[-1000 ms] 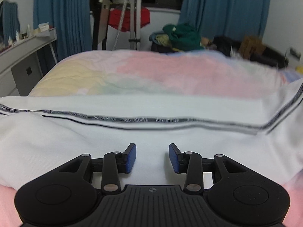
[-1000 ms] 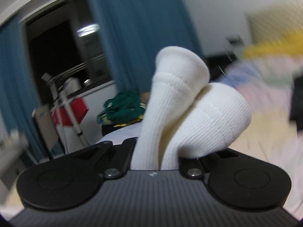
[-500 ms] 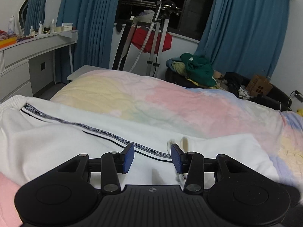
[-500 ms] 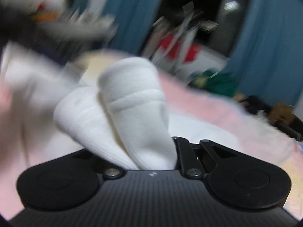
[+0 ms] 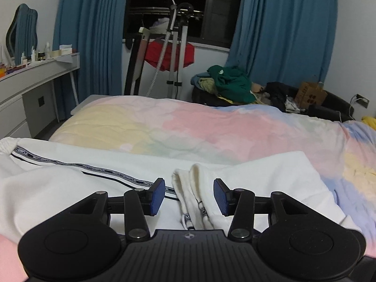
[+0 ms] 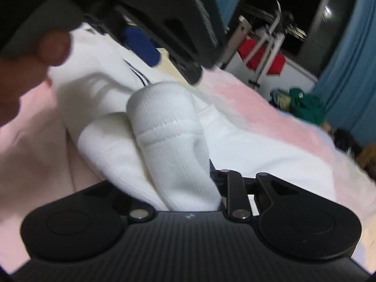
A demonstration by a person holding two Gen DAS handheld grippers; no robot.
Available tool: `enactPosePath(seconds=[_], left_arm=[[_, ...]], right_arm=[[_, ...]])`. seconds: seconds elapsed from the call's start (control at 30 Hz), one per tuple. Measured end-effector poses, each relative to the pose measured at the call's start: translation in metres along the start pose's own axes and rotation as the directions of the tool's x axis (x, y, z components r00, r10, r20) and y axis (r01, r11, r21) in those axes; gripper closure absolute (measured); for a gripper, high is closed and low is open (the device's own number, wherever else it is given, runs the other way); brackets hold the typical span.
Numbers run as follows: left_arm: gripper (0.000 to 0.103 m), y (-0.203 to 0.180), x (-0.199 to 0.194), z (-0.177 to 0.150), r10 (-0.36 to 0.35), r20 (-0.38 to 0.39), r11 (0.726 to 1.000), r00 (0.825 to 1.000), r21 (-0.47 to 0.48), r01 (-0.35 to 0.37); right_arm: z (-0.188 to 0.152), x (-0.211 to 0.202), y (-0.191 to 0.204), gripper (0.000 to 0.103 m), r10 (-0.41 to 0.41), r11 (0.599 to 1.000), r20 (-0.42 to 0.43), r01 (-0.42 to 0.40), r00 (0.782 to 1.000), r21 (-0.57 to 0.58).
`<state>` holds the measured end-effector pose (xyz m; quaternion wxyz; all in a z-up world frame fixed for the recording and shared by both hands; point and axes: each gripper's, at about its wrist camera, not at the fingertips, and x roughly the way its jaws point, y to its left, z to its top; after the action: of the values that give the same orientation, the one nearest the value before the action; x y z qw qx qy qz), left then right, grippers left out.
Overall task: Fold clothes
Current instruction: 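Fold the held cuffs over the sweatpants with the right gripper and release, then move the left gripper to the elastic waistband and grasp it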
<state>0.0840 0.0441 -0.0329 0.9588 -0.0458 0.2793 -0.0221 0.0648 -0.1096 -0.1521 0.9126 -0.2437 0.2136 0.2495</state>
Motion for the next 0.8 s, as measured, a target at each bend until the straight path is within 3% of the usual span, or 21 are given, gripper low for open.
enactPosePath(seconds=[0.07,0.13,0.27,0.37,0.47,0.57,0.73,0.8], left_arm=[[0.054,0.000,-0.001,0.000,-0.011,0.008,1.000,1.000,-0.002,0.011],[0.052,0.001,-0.003,0.001,-0.023,0.023,1.000,0.999,-0.006,0.024],[0.051,0.001,-0.009,0.002,-0.049,0.045,0.999,0.998,-0.010,0.049],[0.048,-0.005,-0.017,0.001,-0.069,0.063,0.998,0.996,0.008,0.069],[0.042,-0.017,-0.026,-0.004,-0.087,0.088,0.995,0.992,0.050,0.082],[0.042,-0.035,-0.023,-0.013,-0.063,0.074,0.991,0.995,0.121,0.054],[0.042,-0.054,0.006,-0.035,-0.019,-0.049,0.985,0.999,0.171,0.027],[0.042,-0.058,0.018,-0.042,0.011,-0.087,0.981,0.996,0.193,0.006]], right_arm=[[0.007,-0.006,-0.008,0.060,0.066,0.996,-0.015,-0.065,0.998,0.053],[0.012,-0.020,-0.021,0.032,0.171,0.976,-0.032,-0.164,0.985,0.141],[0.011,-0.060,-0.046,0.029,0.325,0.914,-0.009,-0.311,0.946,0.261],[0.002,-0.088,-0.075,0.029,0.314,0.877,0.058,-0.313,0.948,0.364],[-0.019,-0.104,-0.102,0.029,0.205,0.840,0.092,-0.223,0.974,0.494],[-0.033,-0.096,-0.125,0.028,0.064,0.802,0.021,-0.064,0.998,0.594],[-0.054,-0.080,-0.142,0.028,-0.056,0.726,-0.082,0.097,0.995,0.681],[-0.064,-0.072,-0.145,0.029,-0.046,0.697,-0.128,0.124,0.991,0.706]])
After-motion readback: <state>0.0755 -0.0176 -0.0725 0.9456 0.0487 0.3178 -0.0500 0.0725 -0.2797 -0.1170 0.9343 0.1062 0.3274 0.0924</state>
